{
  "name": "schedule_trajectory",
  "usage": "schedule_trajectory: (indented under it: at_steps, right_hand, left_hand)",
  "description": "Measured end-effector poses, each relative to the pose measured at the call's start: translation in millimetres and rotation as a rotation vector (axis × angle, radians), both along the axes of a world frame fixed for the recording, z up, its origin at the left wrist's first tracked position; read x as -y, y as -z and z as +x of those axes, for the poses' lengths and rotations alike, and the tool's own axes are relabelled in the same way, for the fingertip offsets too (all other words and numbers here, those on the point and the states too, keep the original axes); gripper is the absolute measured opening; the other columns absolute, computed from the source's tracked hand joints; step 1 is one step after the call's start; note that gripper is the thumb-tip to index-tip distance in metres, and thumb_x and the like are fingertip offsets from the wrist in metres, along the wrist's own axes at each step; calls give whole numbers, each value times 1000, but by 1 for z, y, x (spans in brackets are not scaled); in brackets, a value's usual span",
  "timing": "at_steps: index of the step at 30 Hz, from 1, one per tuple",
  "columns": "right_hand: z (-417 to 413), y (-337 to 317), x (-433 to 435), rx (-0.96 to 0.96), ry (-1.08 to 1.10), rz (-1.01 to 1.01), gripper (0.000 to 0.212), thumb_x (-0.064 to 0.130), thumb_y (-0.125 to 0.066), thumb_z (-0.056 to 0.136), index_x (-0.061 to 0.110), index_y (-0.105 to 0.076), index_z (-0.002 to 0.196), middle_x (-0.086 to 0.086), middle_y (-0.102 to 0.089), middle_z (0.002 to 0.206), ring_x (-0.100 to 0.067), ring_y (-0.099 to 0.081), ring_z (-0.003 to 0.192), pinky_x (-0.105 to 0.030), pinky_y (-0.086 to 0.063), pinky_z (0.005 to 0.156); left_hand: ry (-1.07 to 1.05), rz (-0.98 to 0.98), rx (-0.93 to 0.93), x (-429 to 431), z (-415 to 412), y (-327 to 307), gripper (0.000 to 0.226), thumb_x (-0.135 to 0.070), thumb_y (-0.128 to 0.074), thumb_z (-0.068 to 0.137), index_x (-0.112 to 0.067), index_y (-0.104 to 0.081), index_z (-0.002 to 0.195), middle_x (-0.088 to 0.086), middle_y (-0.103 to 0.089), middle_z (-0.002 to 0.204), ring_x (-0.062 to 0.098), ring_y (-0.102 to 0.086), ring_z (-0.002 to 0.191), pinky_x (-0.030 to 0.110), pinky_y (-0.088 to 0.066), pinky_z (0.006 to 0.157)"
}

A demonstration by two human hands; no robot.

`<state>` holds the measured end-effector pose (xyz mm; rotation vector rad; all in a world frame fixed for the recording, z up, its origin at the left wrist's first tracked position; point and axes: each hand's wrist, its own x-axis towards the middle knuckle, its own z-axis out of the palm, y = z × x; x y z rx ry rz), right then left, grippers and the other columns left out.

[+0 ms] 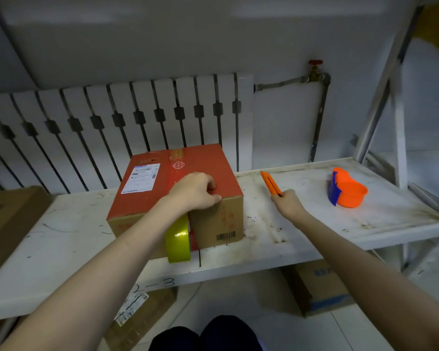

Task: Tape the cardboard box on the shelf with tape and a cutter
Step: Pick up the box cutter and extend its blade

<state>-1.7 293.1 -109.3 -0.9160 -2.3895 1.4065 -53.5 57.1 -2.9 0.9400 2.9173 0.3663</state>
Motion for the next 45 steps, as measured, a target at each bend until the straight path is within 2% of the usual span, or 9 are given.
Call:
schedule_trajectory:
  at_steps: [4,9,12,15,22,28,37,41,45]
  right_hand:
    - [29,-52,40,-293,-203,-201,4,7,-50,91,3,-50,91,-7,-48,71,-15,-51,61,-25,-45,57]
    - [65,-93,92,-395,-547,-511,11,3,-60,87,8,-55,96,-7,-63,77,-13,-61,66,-22,-53,65]
    - [74,-99,116,-425,-637,-602,8,6,-54,92,8,-55,99,-6,-63,79,-12,-62,67,-20,-54,64]
    - [77,-98,130,-464,-652,-743,16,13,-41,98,5,-54,102,-8,-60,82,-14,-61,69,-23,-54,66]
    - [78,-91,154,-509,-613,-656,20,12,-33,101,5,-51,106,-7,-53,73,-12,-53,58,-21,-48,55]
    - [78,-83,159,-510,-531,-519,26,23,-36,101,2,-51,107,-4,-53,67,-11,-50,52,-22,-43,50]
    - [78,-79,155,-489,-394,-509,32,37,-44,97,11,-57,84,-2,-53,59,-11,-47,47,-22,-39,45]
    - [76,-77,155,-461,-368,-521,35,40,-46,95,11,-56,78,-2,-51,58,-11,-45,46,-23,-38,46]
    - [72,-81,151,-352,-382,-536,39,44,-48,93,9,-59,79,-2,-55,56,-12,-48,45,-24,-40,46]
  left_hand:
    - [-72,286,30,-3,18,-6,40,-39,-61,87,-15,-61,118,2,-61,125,22,-55,117,33,-43,94]
    - [-86,834,537,-12,38,-14,41,-50,-48,91,-15,-67,100,6,-70,113,20,-62,108,43,-42,103]
    - [-149,1106,701,-14,46,-18,38,-40,-40,98,-12,-65,100,8,-73,102,22,-67,96,41,-46,97]
    - [-193,1257,774,-7,52,-22,38,-35,-35,100,-12,-65,96,7,-74,96,18,-69,85,33,-51,84]
    - [-184,1404,860,6,60,-19,48,-36,-26,102,-7,-63,96,12,-68,89,22,-68,85,34,-55,77]
    - [-175,1356,879,13,62,-11,44,-32,-27,102,-7,-62,97,11,-69,93,20,-68,88,31,-52,74]
    - [-142,1238,891,18,62,-18,37,-24,-29,102,-9,-62,101,8,-70,99,22,-65,97,35,-50,85]
    - [-217,1287,882,18,58,-19,26,-11,-35,100,-6,-59,106,11,-69,104,26,-64,102,40,-49,95]
    - [-239,1241,843,21,55,-17,26,-12,-36,100,-10,-61,102,7,-70,101,24,-63,104,36,-47,90]
